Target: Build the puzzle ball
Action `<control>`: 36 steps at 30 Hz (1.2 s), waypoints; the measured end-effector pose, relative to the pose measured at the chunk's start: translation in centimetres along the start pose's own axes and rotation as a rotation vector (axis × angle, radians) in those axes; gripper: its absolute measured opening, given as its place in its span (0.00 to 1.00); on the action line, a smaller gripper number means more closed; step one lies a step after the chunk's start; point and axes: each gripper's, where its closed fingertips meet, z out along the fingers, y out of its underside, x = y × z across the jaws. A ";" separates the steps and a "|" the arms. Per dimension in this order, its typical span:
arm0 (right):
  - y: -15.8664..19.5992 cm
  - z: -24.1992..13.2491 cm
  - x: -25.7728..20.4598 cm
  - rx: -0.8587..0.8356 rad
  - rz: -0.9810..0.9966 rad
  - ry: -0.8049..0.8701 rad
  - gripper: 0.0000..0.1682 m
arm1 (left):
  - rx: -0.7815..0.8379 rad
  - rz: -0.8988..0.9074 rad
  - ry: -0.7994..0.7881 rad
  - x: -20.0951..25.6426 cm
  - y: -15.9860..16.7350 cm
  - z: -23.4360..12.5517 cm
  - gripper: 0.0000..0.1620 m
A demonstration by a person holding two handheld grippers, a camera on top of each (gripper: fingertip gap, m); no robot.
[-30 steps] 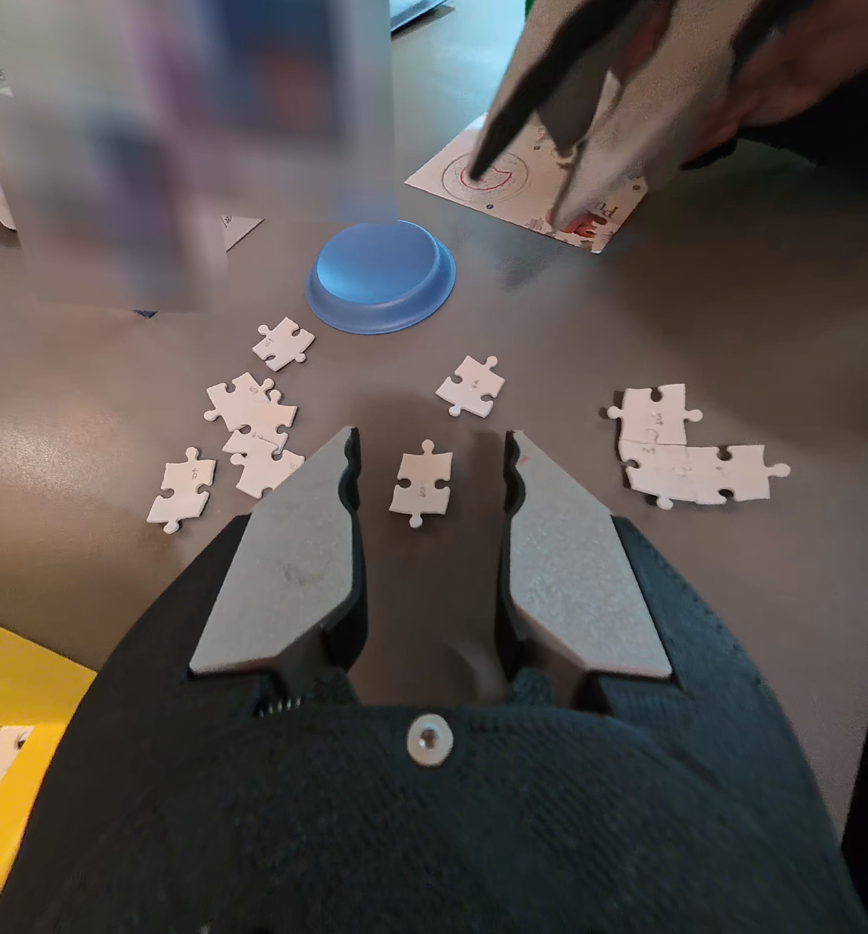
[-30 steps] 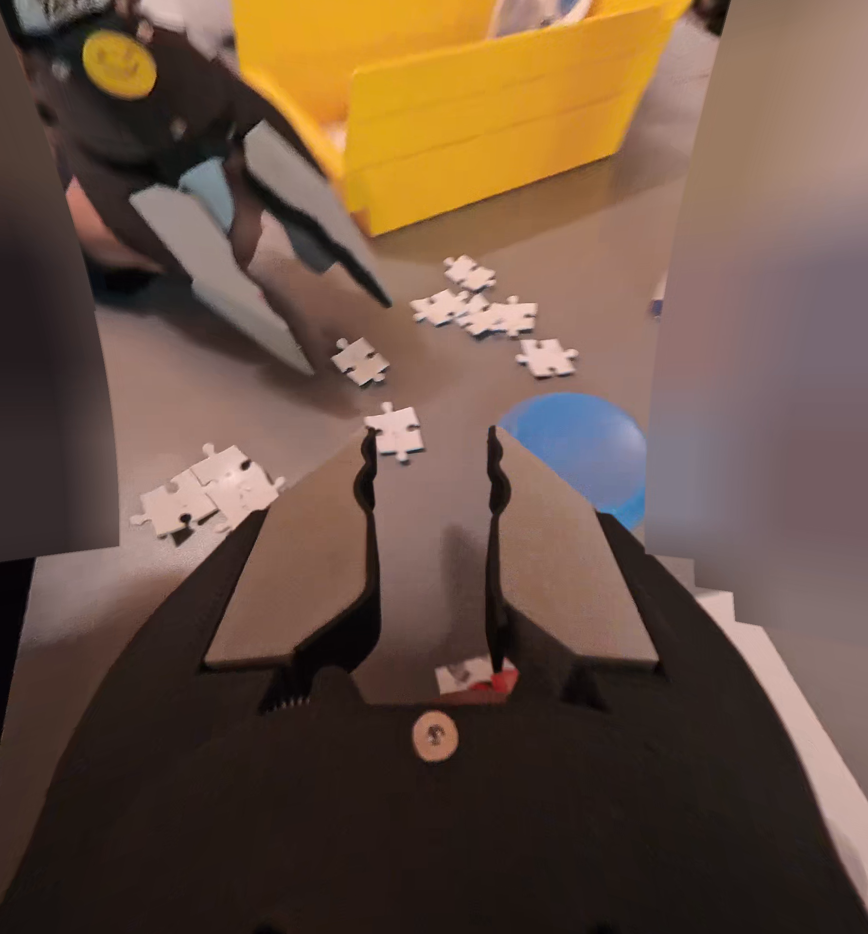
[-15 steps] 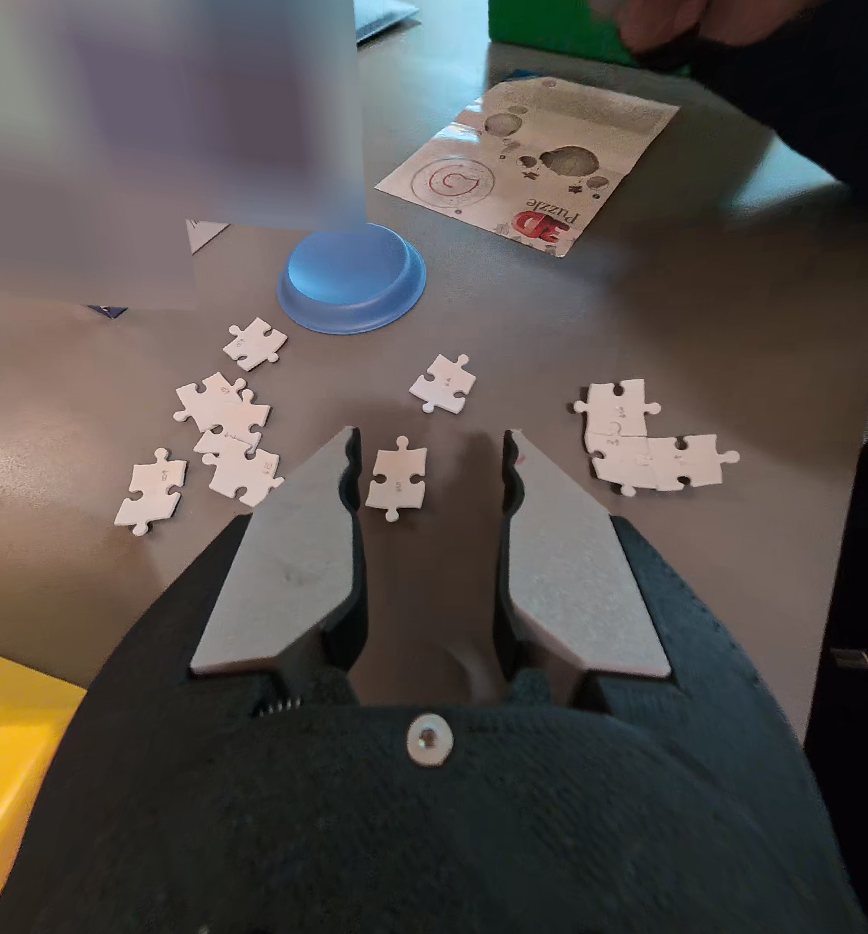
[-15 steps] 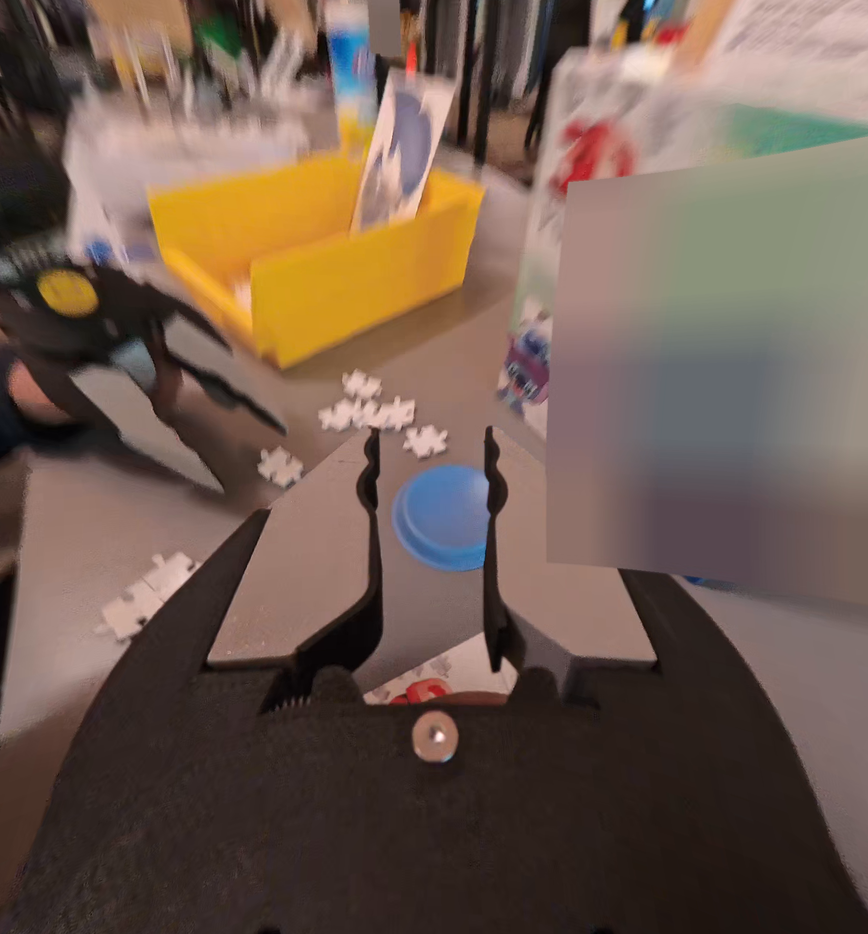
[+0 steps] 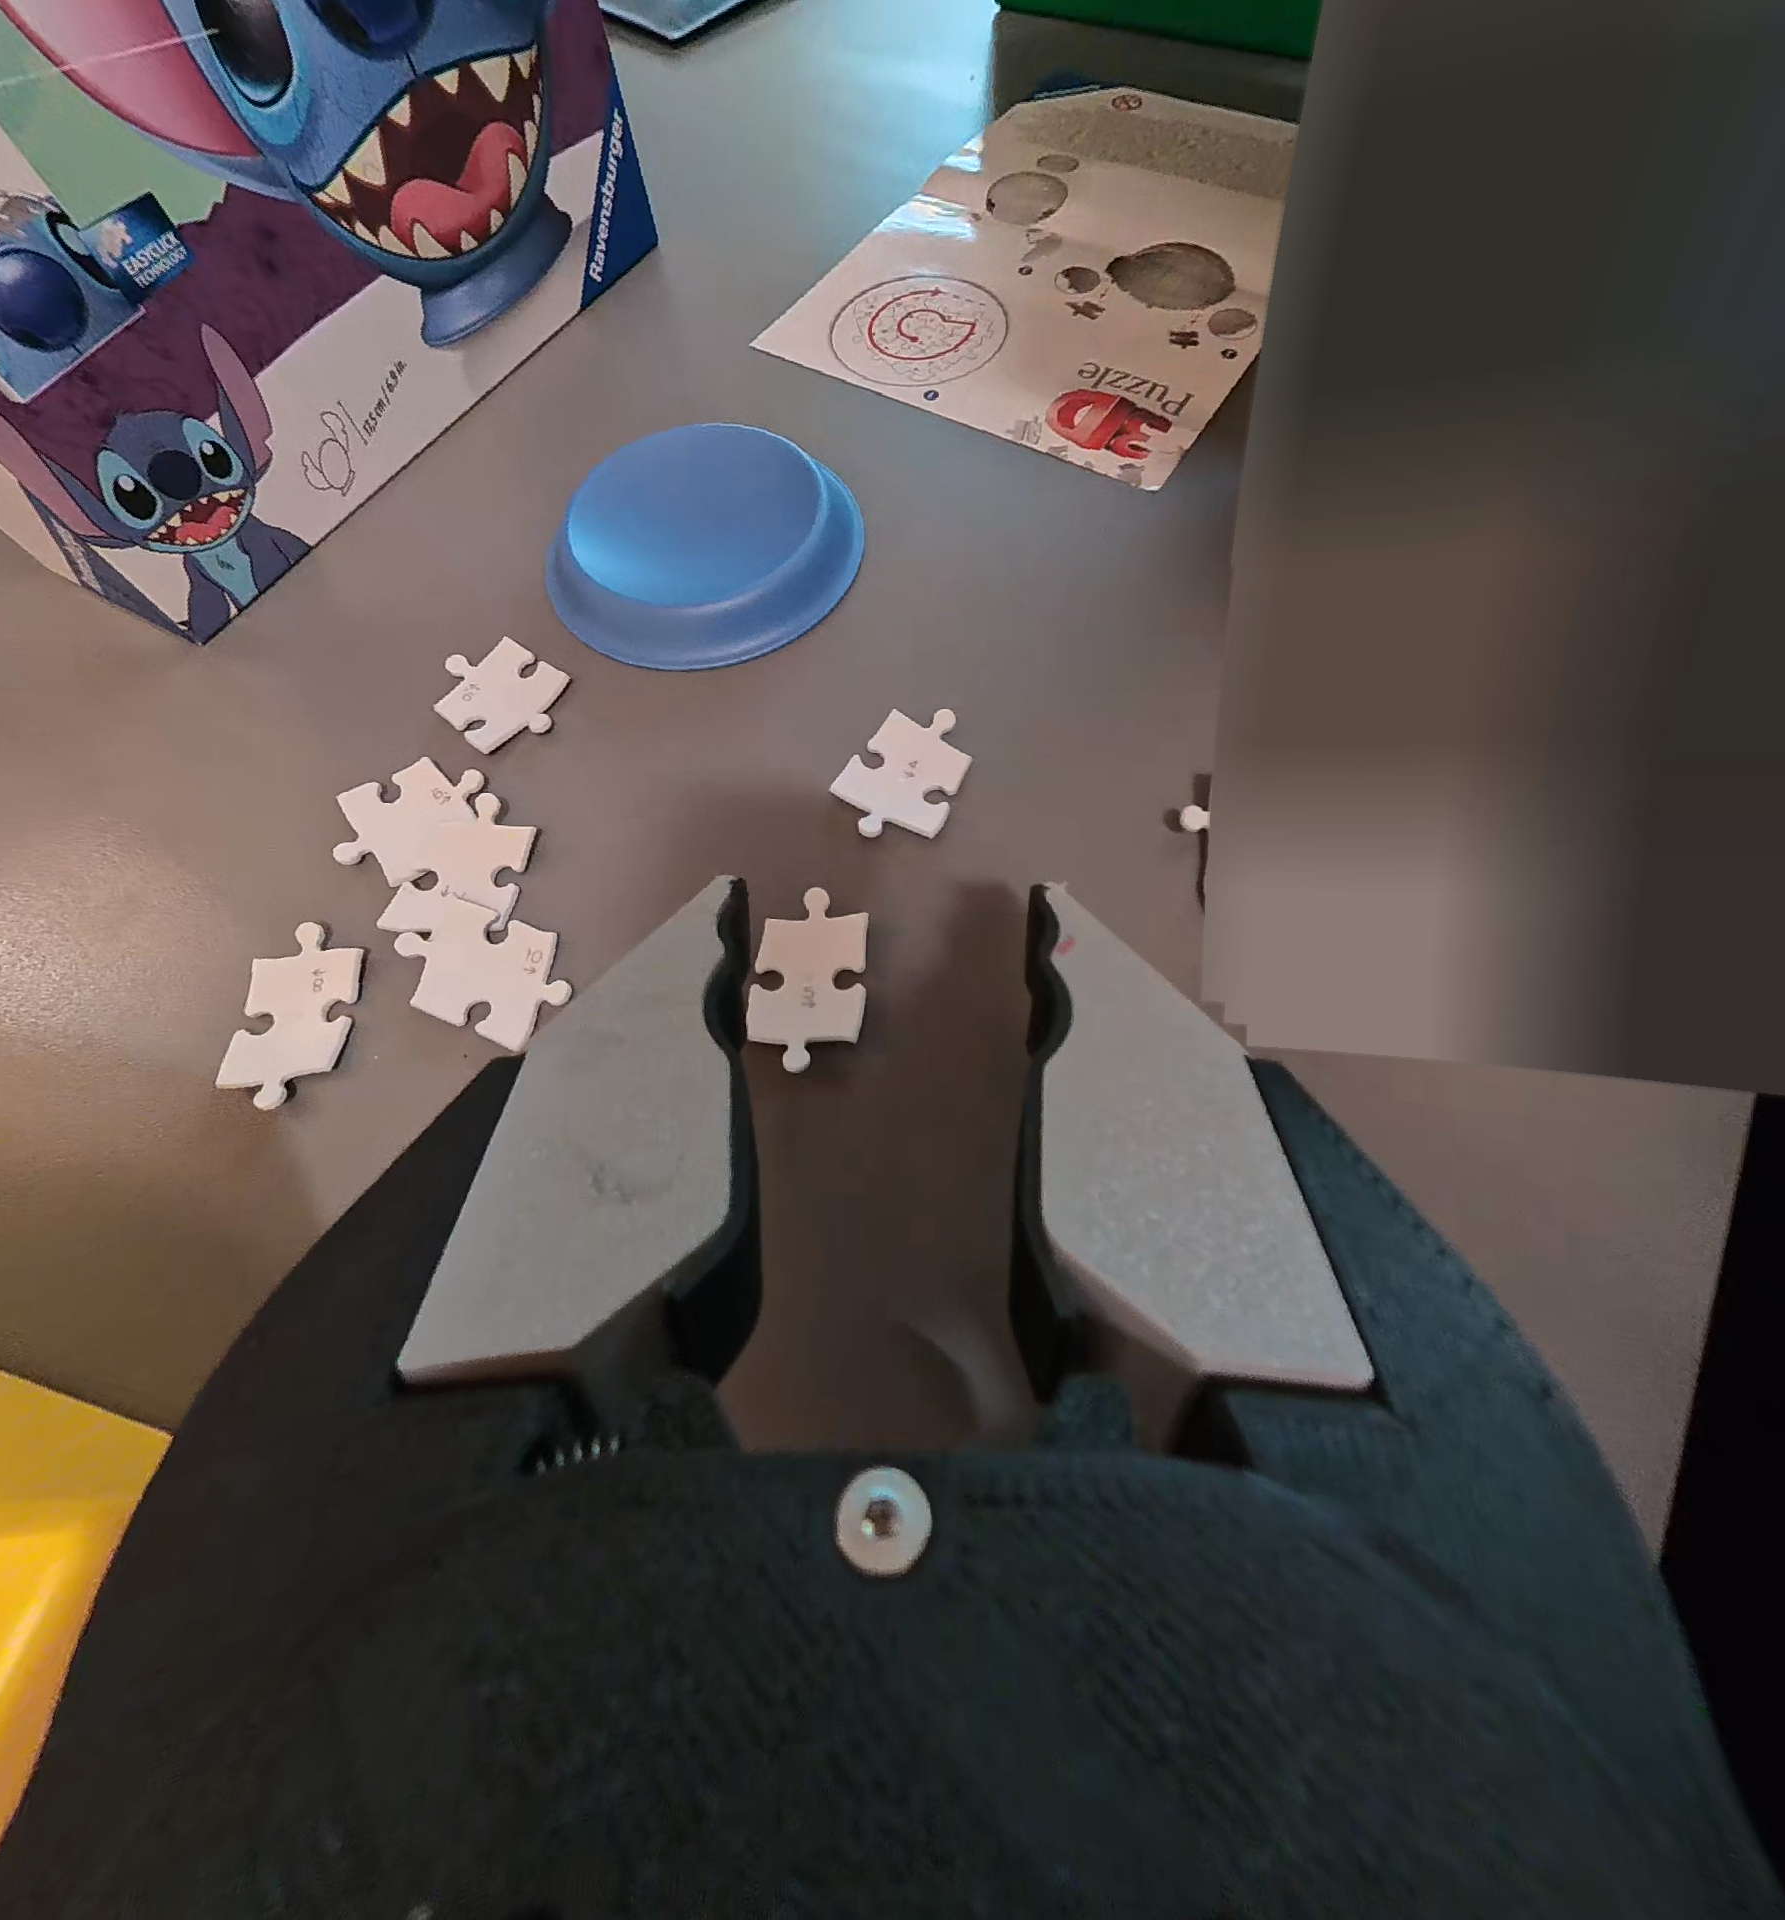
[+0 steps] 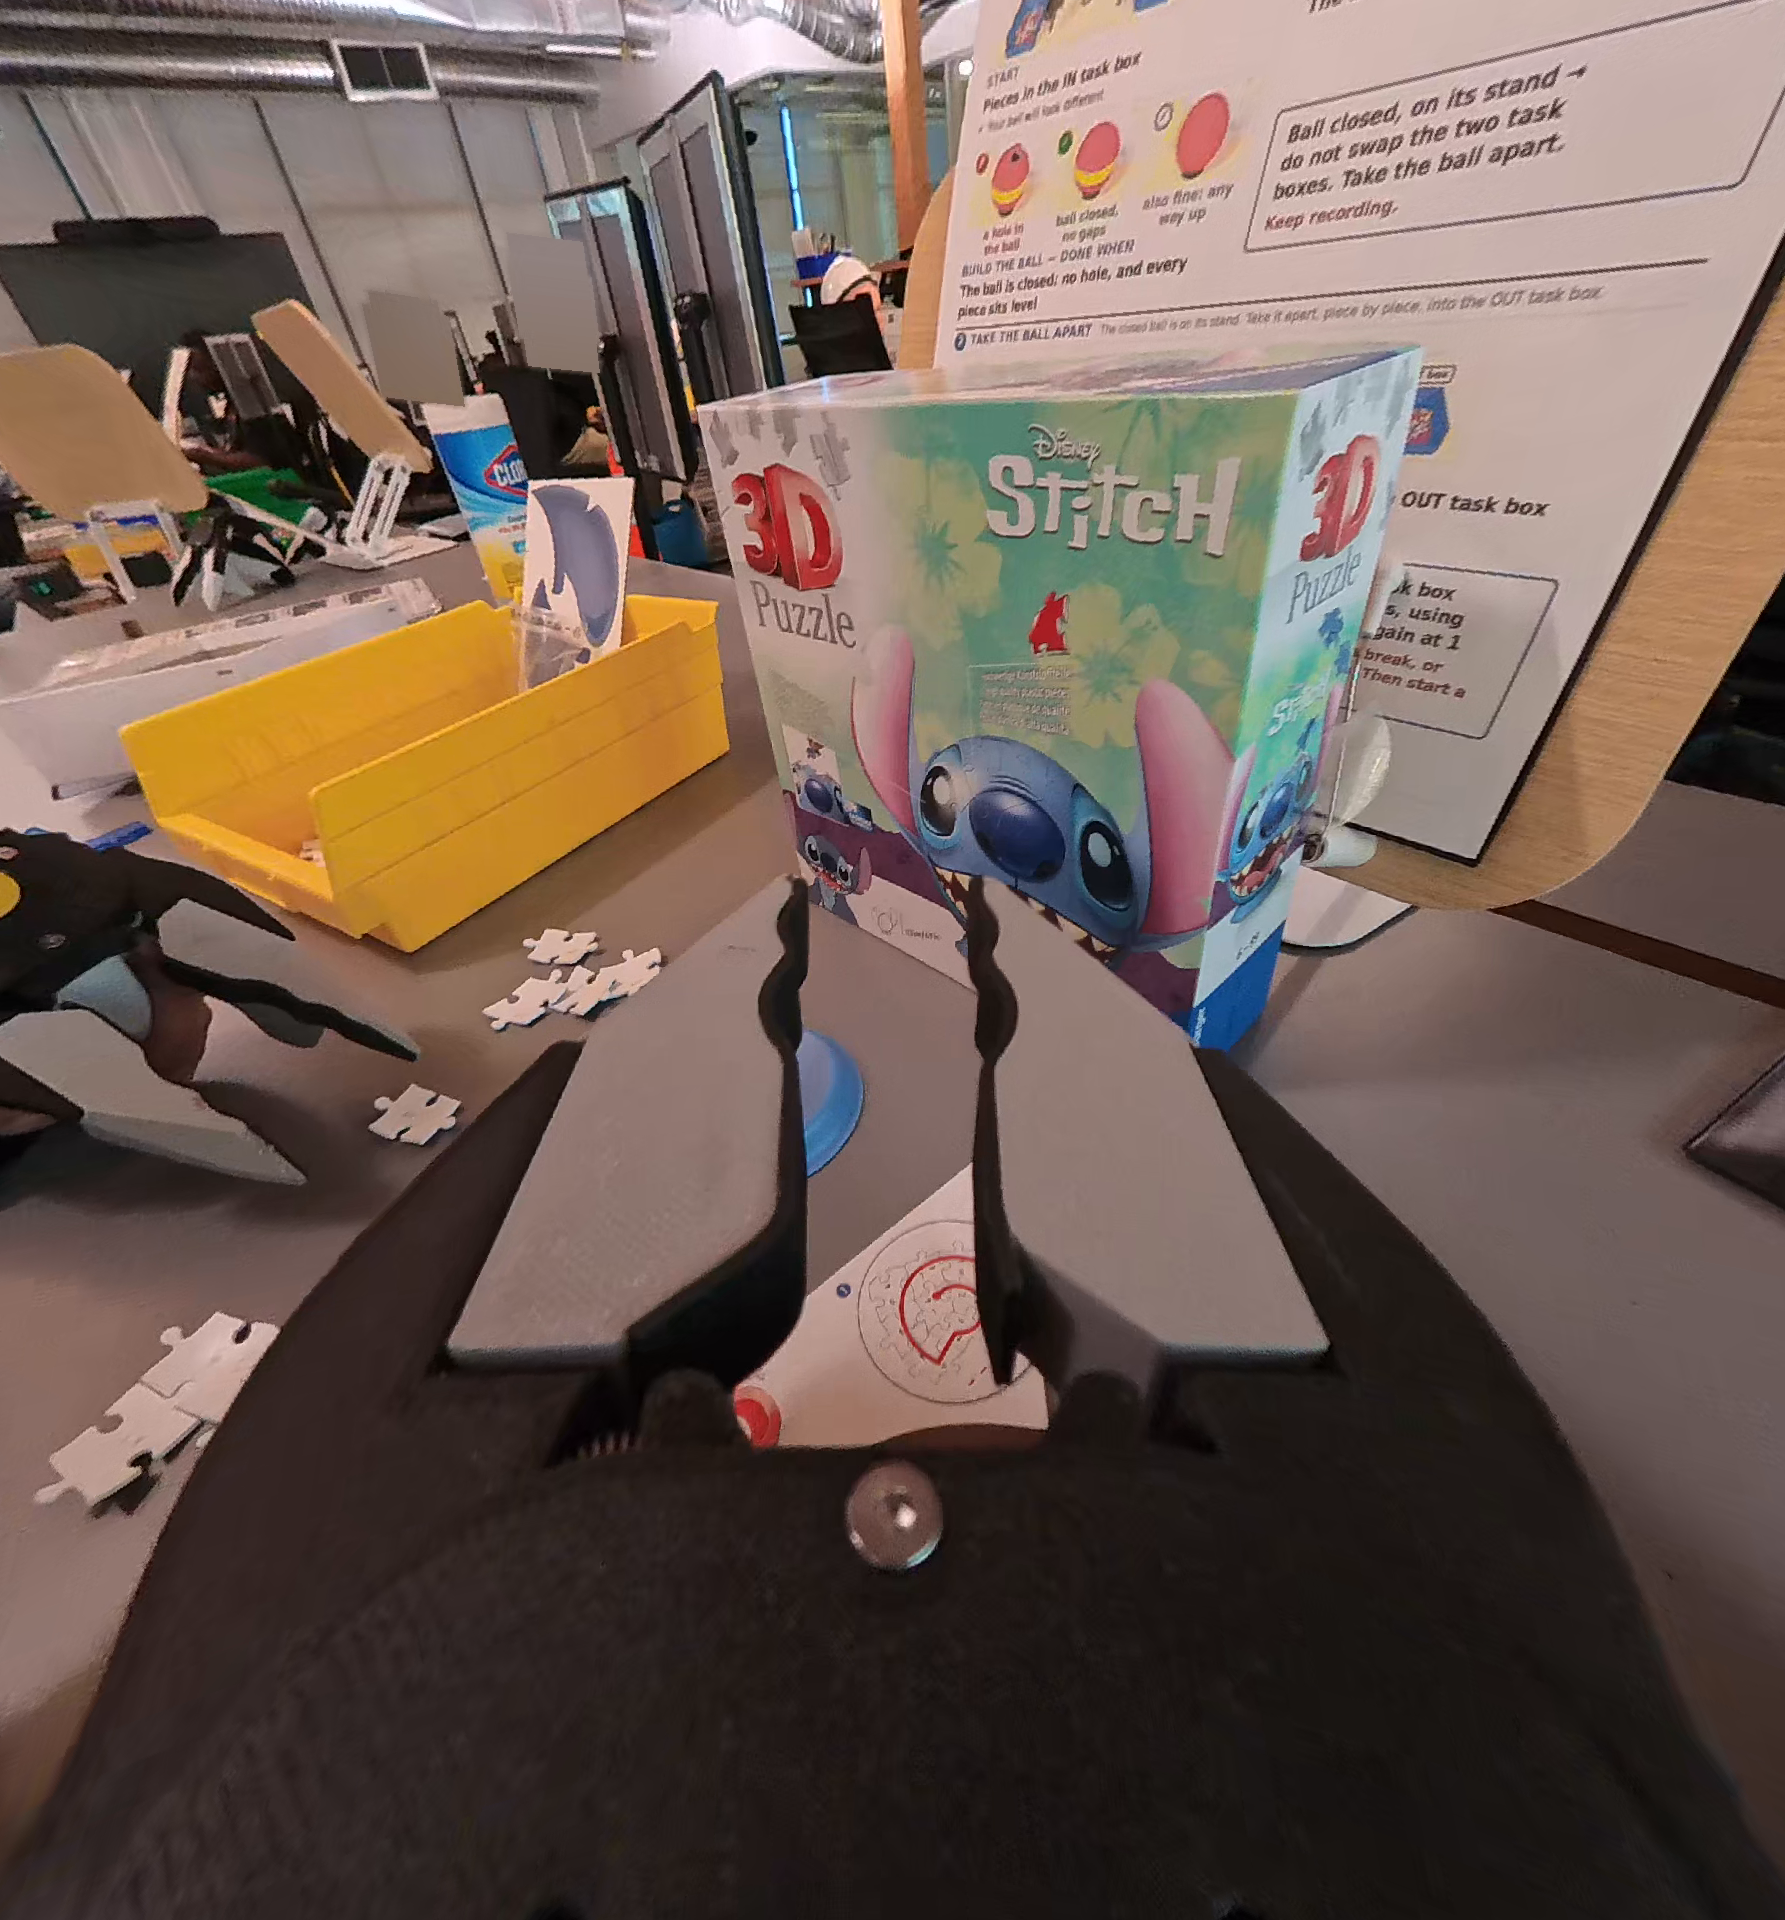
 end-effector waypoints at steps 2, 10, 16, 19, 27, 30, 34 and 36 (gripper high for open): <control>0.0 0.1 -0.2 0.007 0.006 -0.008 0.16 | -0.003 0.001 0.002 0.0 0.0 0.0 0.31; 0.9 0.8 -0.8 -0.029 -0.021 -0.017 0.16 | -0.013 0.026 -0.001 0.2 0.1 0.1 0.31; 1.7 1.3 -1.0 -0.059 -0.029 -0.024 0.16 | -0.013 0.026 -0.001 0.2 0.1 0.1 0.30; 1.8 1.4 -1.0 -0.062 -0.037 -0.020 0.16 | -0.014 0.030 -0.003 0.3 0.1 0.2 0.31; 2.1 1.7 -1.4 -0.072 -0.037 -0.034 0.16 | -0.018 0.035 -0.006 0.3 0.2 0.2 0.30; 2.1 1.7 -1.6 -0.074 -0.045 -0.035 0.16 | -0.018 0.036 -0.010 0.3 0.2 0.2 0.30; 2.0 1.8 -1.8 -0.071 -0.050 -0.038 0.15 | -0.016 0.034 -0.012 0.2 0.2 0.2 0.30; 2.0 1.8 -1.8 -0.070 -0.049 -0.039 0.15 | -0.015 0.033 -0.012 0.2 0.1 0.2 0.30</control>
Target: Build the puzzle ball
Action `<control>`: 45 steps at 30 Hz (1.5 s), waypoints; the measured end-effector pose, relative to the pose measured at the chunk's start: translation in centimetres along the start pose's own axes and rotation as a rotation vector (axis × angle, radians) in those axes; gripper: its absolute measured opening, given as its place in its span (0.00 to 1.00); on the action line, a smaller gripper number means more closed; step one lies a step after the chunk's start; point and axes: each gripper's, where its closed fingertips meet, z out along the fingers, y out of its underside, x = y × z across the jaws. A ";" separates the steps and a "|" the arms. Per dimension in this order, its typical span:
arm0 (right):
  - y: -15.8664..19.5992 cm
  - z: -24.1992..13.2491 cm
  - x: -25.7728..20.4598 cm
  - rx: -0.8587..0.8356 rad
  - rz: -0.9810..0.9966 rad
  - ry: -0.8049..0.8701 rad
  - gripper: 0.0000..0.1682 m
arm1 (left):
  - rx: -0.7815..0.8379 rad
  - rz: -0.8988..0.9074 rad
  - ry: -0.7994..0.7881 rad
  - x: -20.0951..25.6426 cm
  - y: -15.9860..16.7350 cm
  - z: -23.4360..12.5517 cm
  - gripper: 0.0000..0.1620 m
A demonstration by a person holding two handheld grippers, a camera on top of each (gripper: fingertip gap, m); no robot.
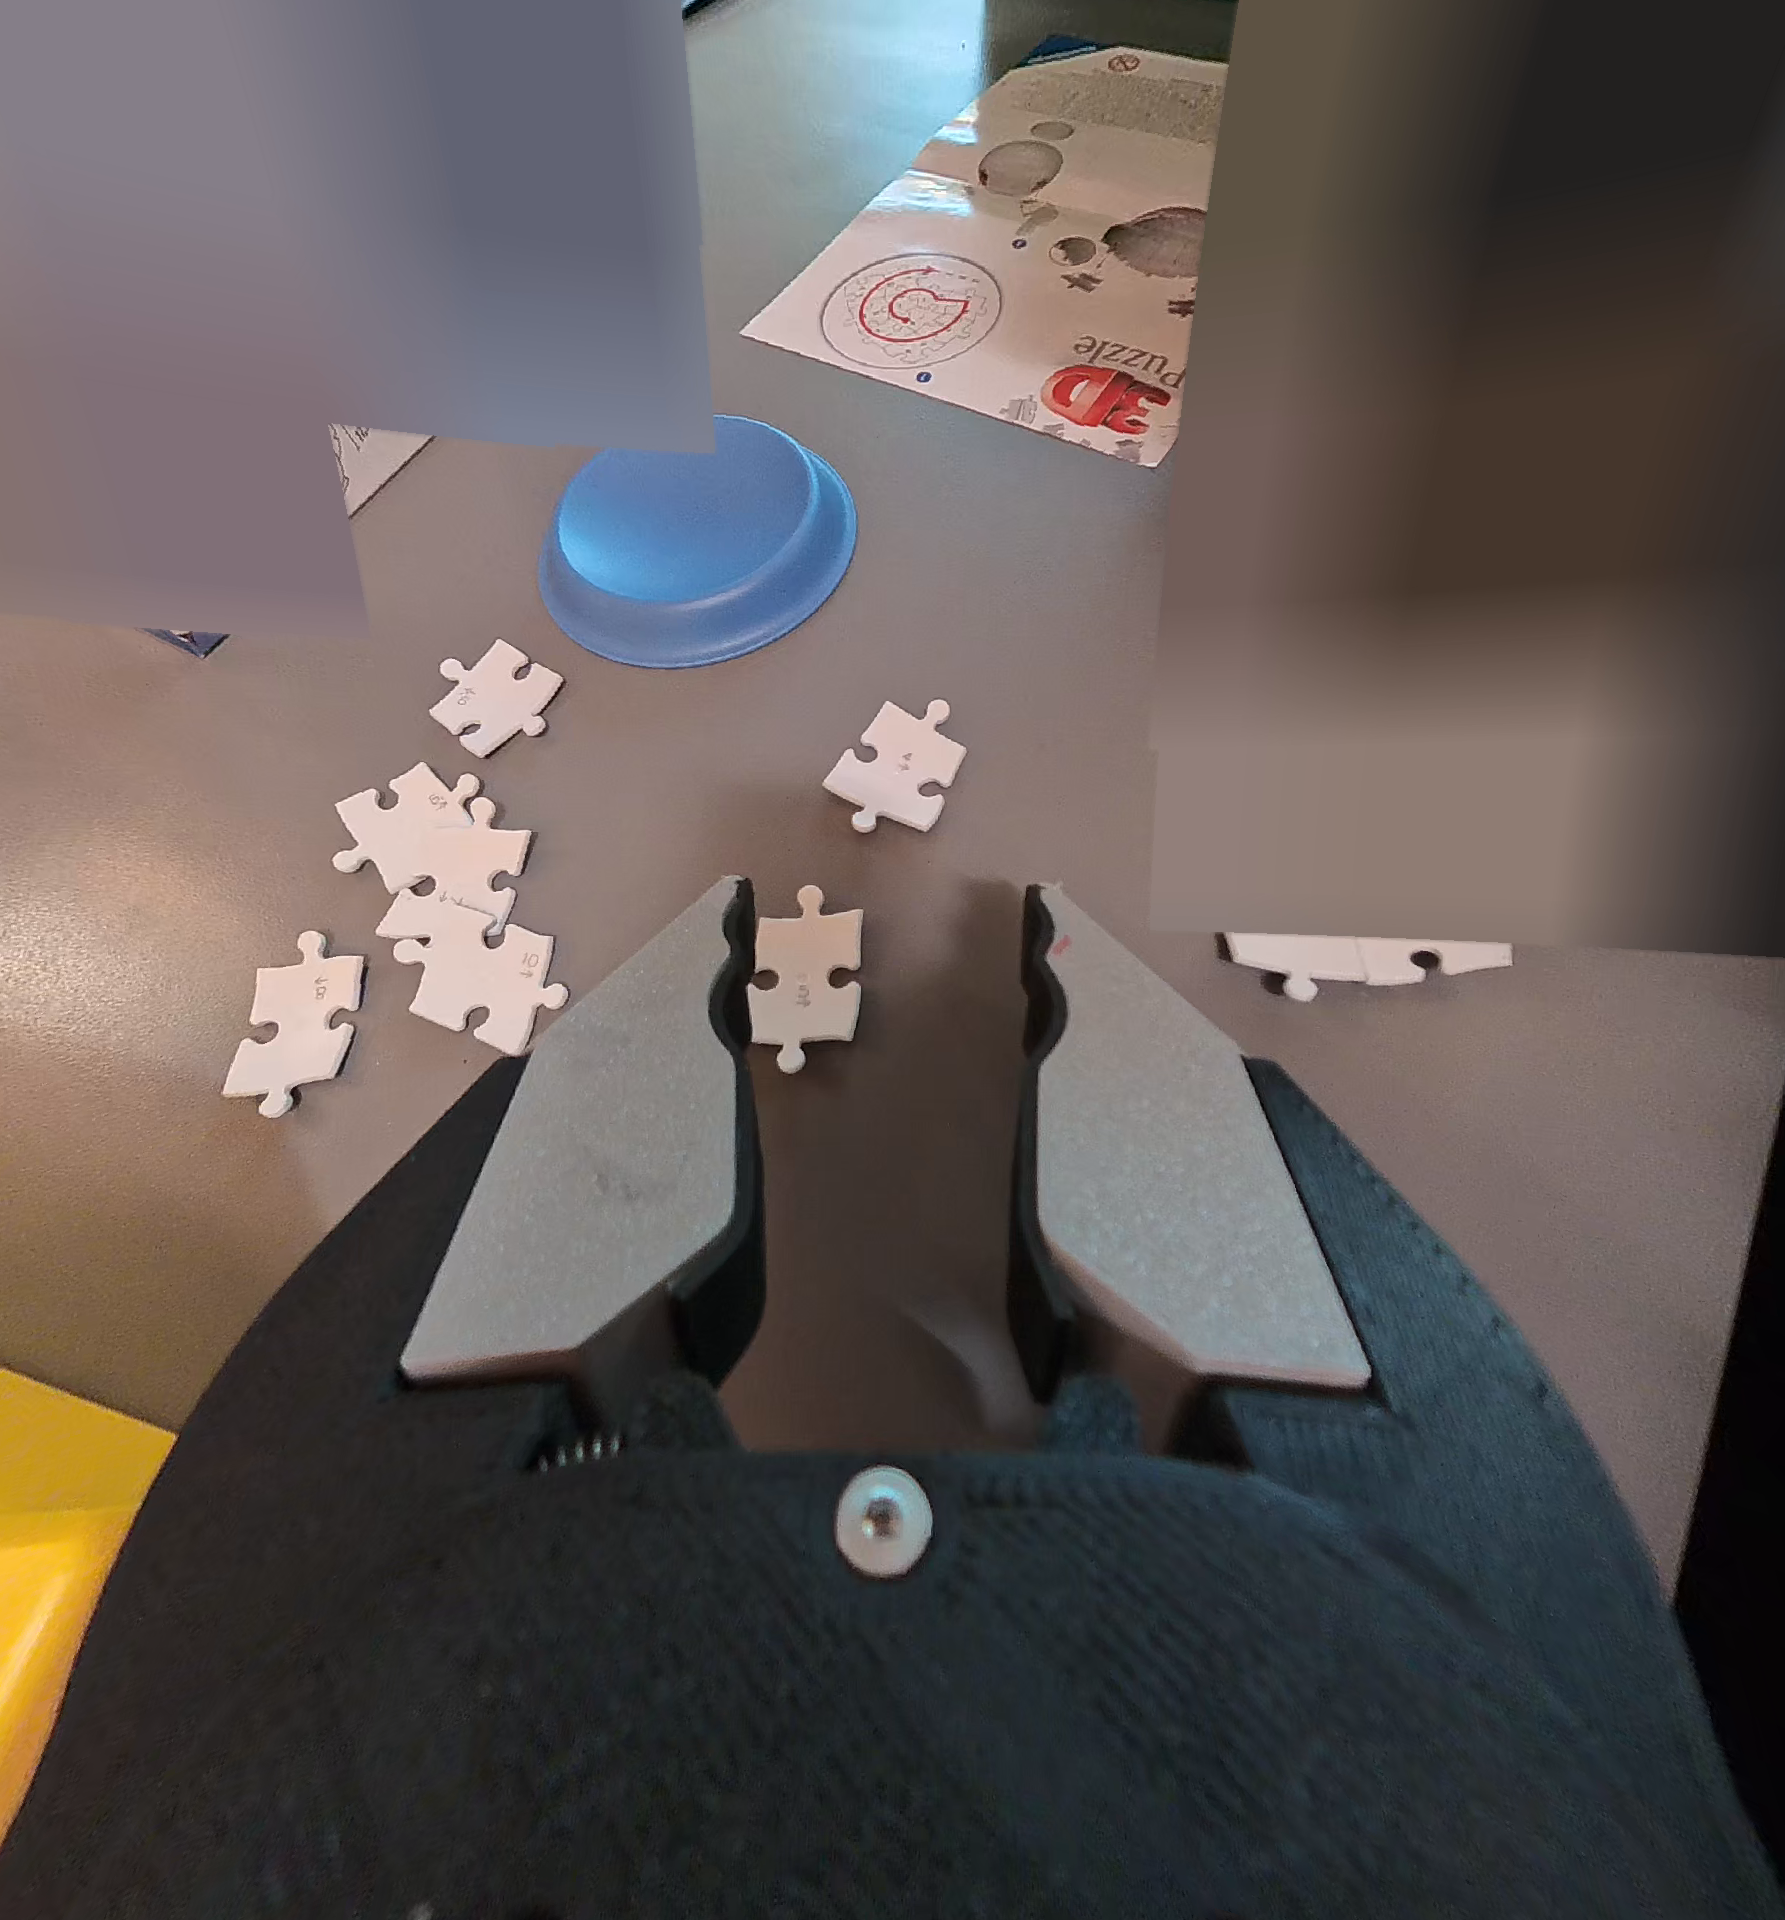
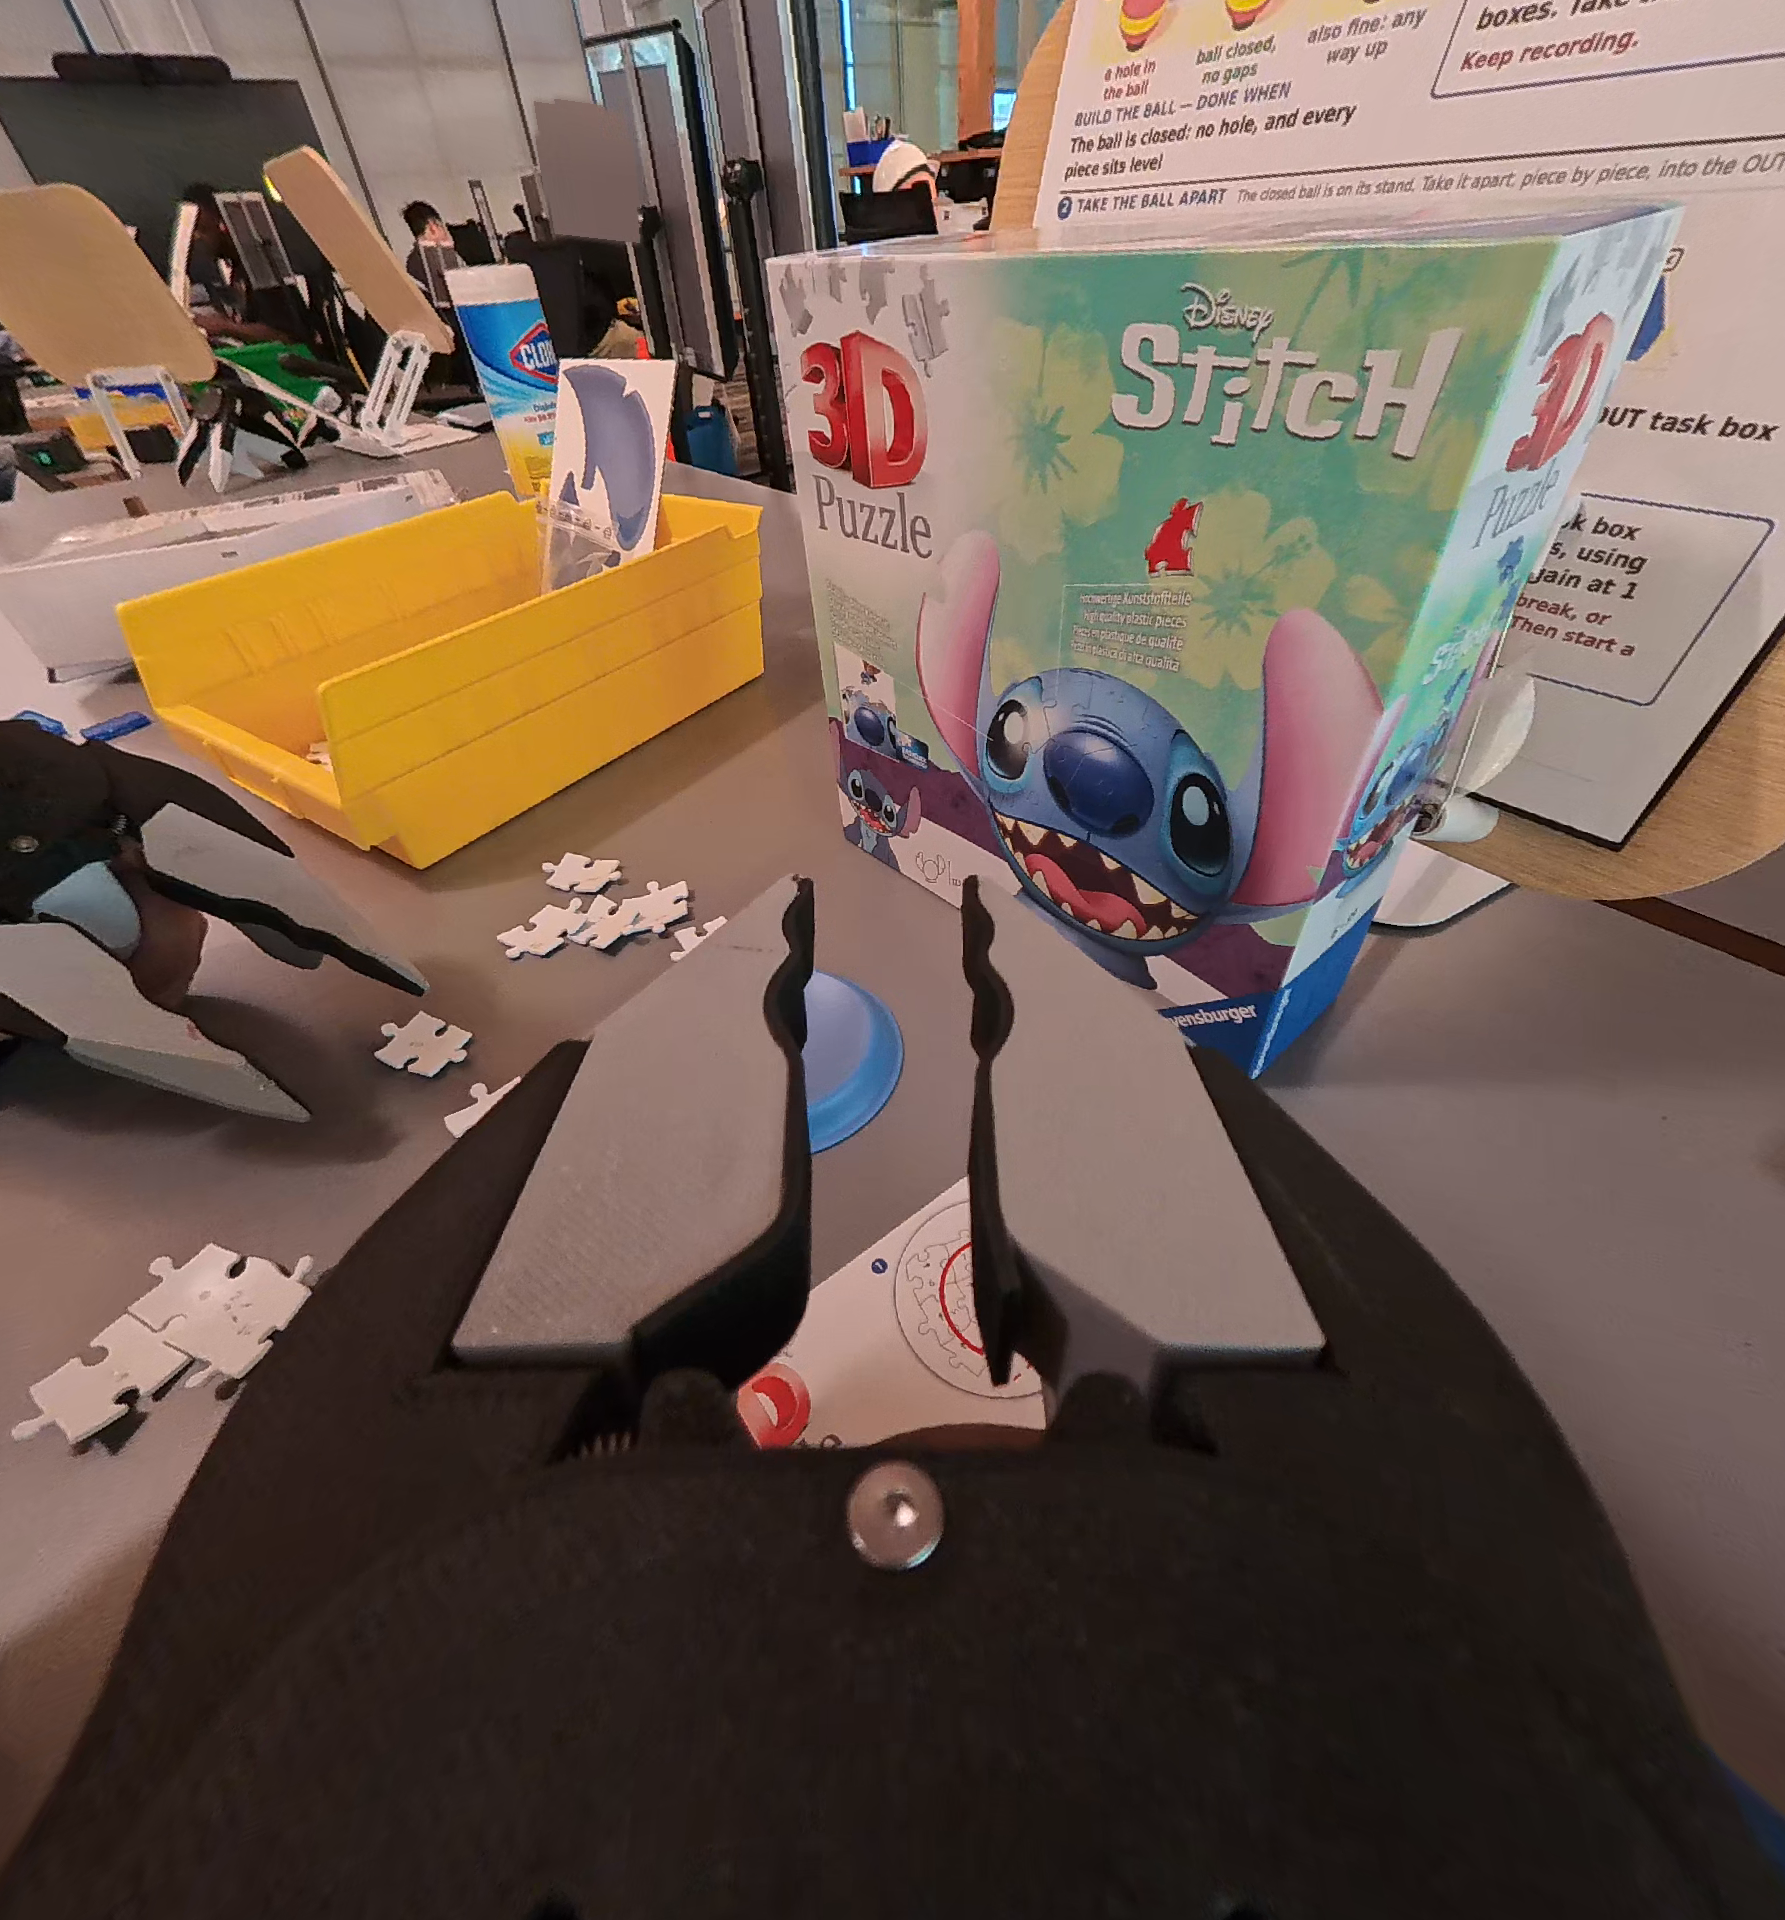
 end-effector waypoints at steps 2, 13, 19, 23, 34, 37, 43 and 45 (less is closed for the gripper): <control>0.1 0.1 -0.1 -0.005 0.002 -0.003 0.15 | -0.002 0.001 0.000 0.0 0.0 0.0 0.30; 3.6 2.2 -4.1 -0.172 -0.055 -0.175 0.18 | -0.005 0.012 -0.004 0.1 0.1 0.0 0.30; 5.5 3.1 -5.2 -0.245 -0.137 -0.181 0.17 | -0.021 0.021 -0.001 0.2 0.3 0.2 0.31; 5.6 3.1 -5.1 -0.242 -0.111 -0.188 0.16 | -0.026 0.025 -0.007 0.2 0.3 0.2 0.31; 7.2 3.2 -7.2 -0.320 -0.094 -0.304 0.21 | -0.029 0.025 -0.007 0.2 0.3 0.3 0.31; 8.9 3.6 -8.6 -0.382 -0.154 -0.336 0.22 | -0.031 0.026 -0.006 0.2 0.4 0.3 0.31; 9.8 3.8 -9.0 -0.425 -0.245 -0.314 0.22 | -0.032 0.027 -0.006 0.2 0.4 0.3 0.31; 8.5 3.4 -7.5 -0.386 -0.236 -0.260 0.21 | -0.029 0.026 -0.004 0.2 0.4 0.3 0.30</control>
